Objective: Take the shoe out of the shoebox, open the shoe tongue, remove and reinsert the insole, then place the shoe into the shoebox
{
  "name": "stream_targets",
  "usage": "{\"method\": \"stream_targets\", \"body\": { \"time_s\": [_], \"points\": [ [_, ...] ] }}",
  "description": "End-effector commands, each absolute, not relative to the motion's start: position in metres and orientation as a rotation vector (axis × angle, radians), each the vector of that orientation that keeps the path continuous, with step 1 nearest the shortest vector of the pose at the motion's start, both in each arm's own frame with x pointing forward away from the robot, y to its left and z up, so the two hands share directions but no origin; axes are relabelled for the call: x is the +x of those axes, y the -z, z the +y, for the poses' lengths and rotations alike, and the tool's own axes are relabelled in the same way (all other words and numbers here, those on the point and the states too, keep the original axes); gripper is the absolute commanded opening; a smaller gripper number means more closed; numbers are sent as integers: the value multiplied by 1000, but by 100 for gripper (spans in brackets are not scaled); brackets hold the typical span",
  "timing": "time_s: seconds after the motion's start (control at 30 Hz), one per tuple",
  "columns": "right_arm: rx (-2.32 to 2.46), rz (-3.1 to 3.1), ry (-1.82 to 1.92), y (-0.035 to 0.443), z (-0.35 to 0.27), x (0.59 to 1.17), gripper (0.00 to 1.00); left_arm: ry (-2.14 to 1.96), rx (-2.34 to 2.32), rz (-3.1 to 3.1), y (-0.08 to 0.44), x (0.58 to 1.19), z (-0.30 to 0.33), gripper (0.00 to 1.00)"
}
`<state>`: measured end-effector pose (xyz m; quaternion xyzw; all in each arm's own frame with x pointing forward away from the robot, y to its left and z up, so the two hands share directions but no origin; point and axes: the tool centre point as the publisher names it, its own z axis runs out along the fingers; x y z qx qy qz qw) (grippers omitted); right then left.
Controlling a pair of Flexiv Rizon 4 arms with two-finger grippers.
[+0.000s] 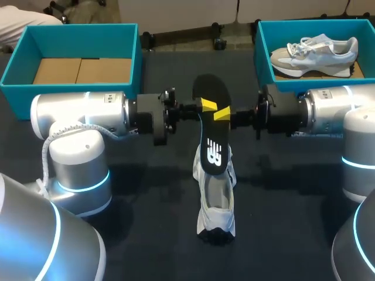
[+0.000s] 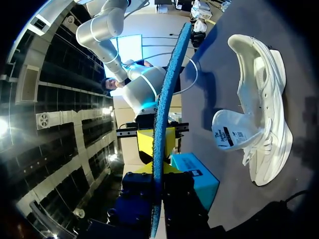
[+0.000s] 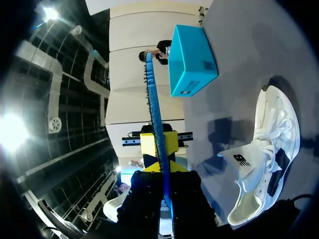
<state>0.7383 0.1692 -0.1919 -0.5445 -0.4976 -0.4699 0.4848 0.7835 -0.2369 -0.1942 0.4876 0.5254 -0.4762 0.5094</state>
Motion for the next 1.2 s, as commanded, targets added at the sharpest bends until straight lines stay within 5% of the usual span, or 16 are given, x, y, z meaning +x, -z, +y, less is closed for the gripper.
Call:
{"method": "stream_targets", "body": {
  "time_s": [0.03, 0.1, 0.13, 1.2],
  "points": [
    [-1327, -1212, 1144, 193, 172, 737, 0, 1146, 1174, 1268, 194, 783, -238, 0],
    [-1327, -1212, 1145, 193, 171, 738, 73, 1148, 1173, 1267, 195, 783, -238, 0],
    [-1333, -1213, 1154, 193, 169, 738, 100, 1149, 1174, 1267, 195, 782, -238, 0],
    [-1088, -1658, 1227, 182, 128, 740, 100, 1436, 1141, 1396, 197, 705, -188, 0]
  ]
}}
